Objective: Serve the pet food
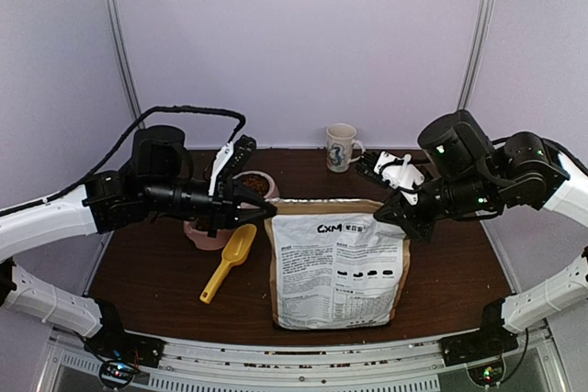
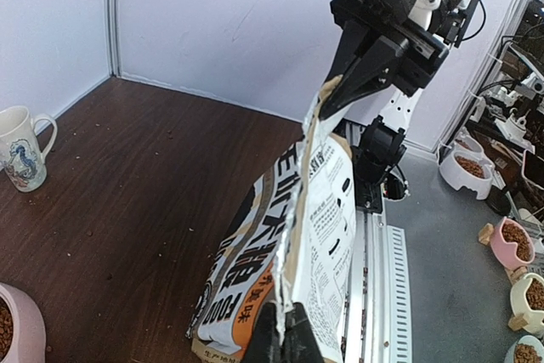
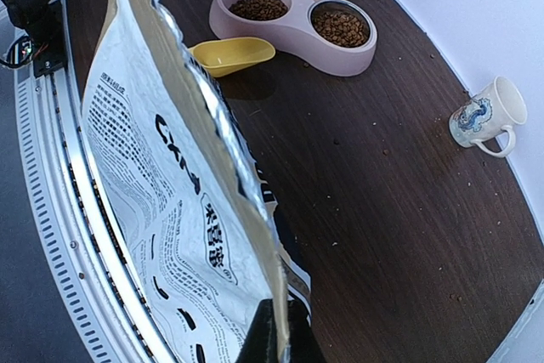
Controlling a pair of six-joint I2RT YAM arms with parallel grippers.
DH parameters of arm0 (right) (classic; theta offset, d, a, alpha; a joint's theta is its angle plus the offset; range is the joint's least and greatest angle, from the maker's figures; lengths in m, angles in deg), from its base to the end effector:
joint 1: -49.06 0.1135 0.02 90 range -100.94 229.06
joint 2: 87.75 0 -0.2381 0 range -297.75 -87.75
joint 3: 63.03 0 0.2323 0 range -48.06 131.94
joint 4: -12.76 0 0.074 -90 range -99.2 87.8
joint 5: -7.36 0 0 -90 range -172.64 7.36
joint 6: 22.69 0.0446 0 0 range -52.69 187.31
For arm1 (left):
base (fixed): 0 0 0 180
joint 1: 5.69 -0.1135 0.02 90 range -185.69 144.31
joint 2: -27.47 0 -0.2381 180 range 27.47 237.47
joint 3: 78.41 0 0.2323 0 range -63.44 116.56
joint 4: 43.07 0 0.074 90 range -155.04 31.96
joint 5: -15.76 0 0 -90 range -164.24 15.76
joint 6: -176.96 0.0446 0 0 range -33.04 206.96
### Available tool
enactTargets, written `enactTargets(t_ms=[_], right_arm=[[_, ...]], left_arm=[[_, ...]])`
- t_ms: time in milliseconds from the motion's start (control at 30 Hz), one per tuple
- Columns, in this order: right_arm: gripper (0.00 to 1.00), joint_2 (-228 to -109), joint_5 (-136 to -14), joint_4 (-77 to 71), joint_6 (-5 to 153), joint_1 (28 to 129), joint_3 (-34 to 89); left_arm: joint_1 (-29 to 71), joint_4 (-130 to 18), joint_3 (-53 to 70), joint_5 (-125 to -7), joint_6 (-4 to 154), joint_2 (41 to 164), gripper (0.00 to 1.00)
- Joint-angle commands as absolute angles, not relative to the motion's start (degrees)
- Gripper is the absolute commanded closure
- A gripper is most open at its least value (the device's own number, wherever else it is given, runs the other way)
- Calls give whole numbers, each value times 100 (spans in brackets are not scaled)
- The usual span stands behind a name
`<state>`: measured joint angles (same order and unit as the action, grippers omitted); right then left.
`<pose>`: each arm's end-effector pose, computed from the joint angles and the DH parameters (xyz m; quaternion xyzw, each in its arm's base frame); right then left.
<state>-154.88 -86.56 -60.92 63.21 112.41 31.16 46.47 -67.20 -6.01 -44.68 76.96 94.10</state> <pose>0.0995 0.1914 0.3524 -0.5051 0.7794 0.1550 0.3368 0.1444 -0.2218 0.3199 0.4213 0.6779 -0.4693 0.3779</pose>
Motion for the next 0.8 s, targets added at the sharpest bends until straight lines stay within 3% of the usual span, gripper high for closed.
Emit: enactTargets(t_ms=[0,133,233,467,600,767], right_arm=[[94,-15319,-9751,-7392,6413,11076,2969],[90,-15285,-9758,-7414,6431,11059,2943],[100,-15289,-9756,-7419,6425,11052,2905],[100,-15264,-9813,-7375,6436,11044,2952],[91,-15227,-9906,-7407,6466,11034,2983],[100,-15185,-9905,-7419,6484,11030,2980]], left_arm=[[4313,-6559,-483,-4636,7808,8951,100],[4257,-6551,-516,-4632,7806,8905,100],[4231,-6542,-537,-4626,7808,8882,100],[4205,-6542,-551,-4608,7812,8859,100],[4178,-6535,-570,-4593,7809,8861,100],[4166,-6518,-578,-4560,7802,8889,100]])
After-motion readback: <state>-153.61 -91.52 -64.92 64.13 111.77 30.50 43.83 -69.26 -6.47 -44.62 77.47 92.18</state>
